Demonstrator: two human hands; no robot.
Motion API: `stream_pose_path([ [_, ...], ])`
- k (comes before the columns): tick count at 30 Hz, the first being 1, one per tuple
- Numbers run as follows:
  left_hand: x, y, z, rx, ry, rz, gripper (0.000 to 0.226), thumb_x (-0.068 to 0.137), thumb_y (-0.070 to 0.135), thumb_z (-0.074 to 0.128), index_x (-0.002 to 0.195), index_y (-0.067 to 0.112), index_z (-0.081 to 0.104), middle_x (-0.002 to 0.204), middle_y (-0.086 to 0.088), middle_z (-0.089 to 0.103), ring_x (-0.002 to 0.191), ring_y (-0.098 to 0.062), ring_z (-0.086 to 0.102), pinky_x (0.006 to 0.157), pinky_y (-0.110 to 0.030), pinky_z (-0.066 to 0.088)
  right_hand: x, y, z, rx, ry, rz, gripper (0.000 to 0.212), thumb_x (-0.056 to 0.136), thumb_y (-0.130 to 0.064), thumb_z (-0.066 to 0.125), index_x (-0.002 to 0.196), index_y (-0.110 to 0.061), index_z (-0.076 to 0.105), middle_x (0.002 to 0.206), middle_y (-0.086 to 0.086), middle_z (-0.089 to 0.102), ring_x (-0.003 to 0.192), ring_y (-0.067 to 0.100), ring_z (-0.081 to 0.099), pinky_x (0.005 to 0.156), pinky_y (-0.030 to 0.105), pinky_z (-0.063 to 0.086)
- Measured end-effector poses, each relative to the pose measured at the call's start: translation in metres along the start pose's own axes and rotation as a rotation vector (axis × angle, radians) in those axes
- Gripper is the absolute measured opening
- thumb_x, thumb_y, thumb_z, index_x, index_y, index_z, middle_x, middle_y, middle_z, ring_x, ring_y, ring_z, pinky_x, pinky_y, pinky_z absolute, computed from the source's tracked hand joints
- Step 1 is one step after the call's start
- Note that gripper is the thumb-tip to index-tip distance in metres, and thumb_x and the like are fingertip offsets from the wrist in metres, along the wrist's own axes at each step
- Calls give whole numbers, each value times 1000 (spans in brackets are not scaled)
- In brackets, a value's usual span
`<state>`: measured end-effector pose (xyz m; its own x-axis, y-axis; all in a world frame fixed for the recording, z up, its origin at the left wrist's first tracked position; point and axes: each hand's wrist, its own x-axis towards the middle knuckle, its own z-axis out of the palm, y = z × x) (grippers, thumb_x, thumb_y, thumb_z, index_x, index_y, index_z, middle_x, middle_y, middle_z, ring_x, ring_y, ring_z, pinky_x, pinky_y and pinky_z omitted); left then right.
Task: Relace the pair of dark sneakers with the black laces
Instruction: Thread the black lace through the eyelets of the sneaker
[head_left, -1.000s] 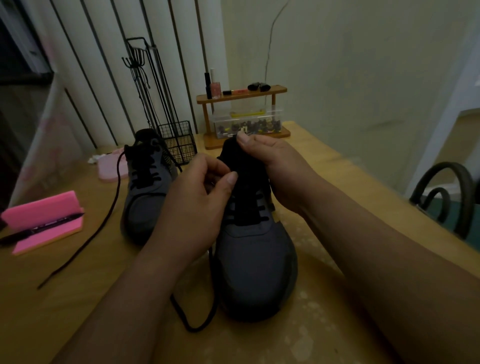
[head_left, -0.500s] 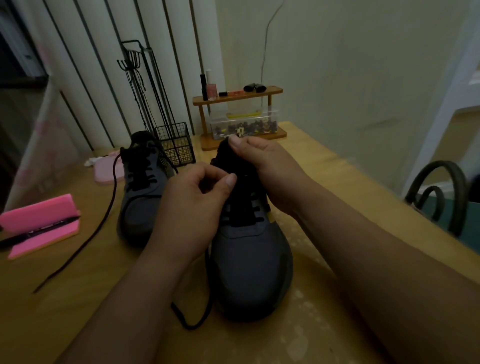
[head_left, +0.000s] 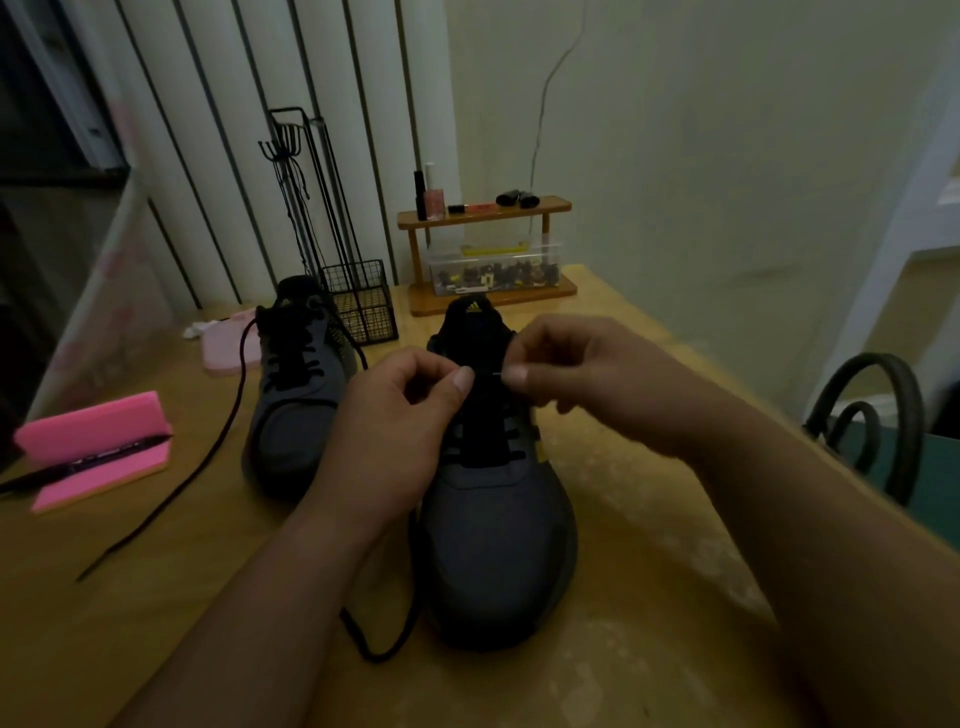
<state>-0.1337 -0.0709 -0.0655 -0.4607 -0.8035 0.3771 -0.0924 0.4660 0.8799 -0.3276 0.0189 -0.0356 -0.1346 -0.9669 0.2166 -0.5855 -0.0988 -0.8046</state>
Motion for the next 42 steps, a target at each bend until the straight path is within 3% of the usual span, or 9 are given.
stream_pose_path([
  [5,0,-4,-2,3,-6,22,9,101,25,68,99,18,74,90,2,76,85,-7,73,68,-17,56,5,0,15,-79,118,-114,5,97,-24,72,98,-25,67,88,-4,68,78,7,65,68,23,52],
  [12,-1,-3,-2,27,-23,50,6,100,23,68,98,20,72,91,0,74,86,-9,71,69,-17,57,5,-1,19,39,139,7,8,102,-26,66,97,-21,70,89,-2,71,78,10,67,70,26,55],
  [19,-1,-5,-4,81,-35,84,4,101,23,67,100,23,71,93,2,72,88,-10,70,71,-19,57,2,-5,21,24,132,120,20,102,-31,66,96,-12,69,85,0,70,67,2,64,55,15,49],
  [27,-1,-4,-5,97,-28,77,10,105,26,59,99,25,67,91,3,69,83,-8,66,66,-19,54,4,-7,25,447,223,235,14,99,-17,61,89,-11,68,83,8,60,75,19,58,60,27,48],
  [31,6,-8,-15,104,-58,-51,21,109,26,47,97,19,62,84,-5,65,75,-29,61,71,-45,54,7,-9,14,868,356,263,16,103,-14,49,104,-4,62,99,11,71,87,21,73,71,32,61],
  [33,6,-9,-18,117,-108,-95,22,109,28,48,96,16,61,72,-1,62,61,-20,57,64,-45,49,8,-10,10,1130,369,212,15,103,-12,45,99,-4,57,87,10,70,79,21,74,78,37,65],
  [36,6,-8,-21,109,-128,-110,27,108,38,51,93,18,61,62,7,56,56,-10,50,60,-35,42,8,-6,4,1349,420,214,23,106,-12,42,83,-15,43,66,-2,35,54,10,39,58,27,55],
  [39,7,-8,-24,149,-93,-81,29,106,40,53,91,19,64,60,11,50,53,-4,44,58,-30,39,2,2,-5,775,271,236,26,109,-31,50,88,-14,50,69,-4,25,56,10,22,46,23,23],
  [42,7,-8,-25,139,-57,-76,31,107,40,51,92,18,68,61,10,49,53,-4,43,59,-29,38,-4,3,3,-22,61,152,38,99,-50,61,96,-13,68,60,-11,53,49,1,47,46,15,34],
])
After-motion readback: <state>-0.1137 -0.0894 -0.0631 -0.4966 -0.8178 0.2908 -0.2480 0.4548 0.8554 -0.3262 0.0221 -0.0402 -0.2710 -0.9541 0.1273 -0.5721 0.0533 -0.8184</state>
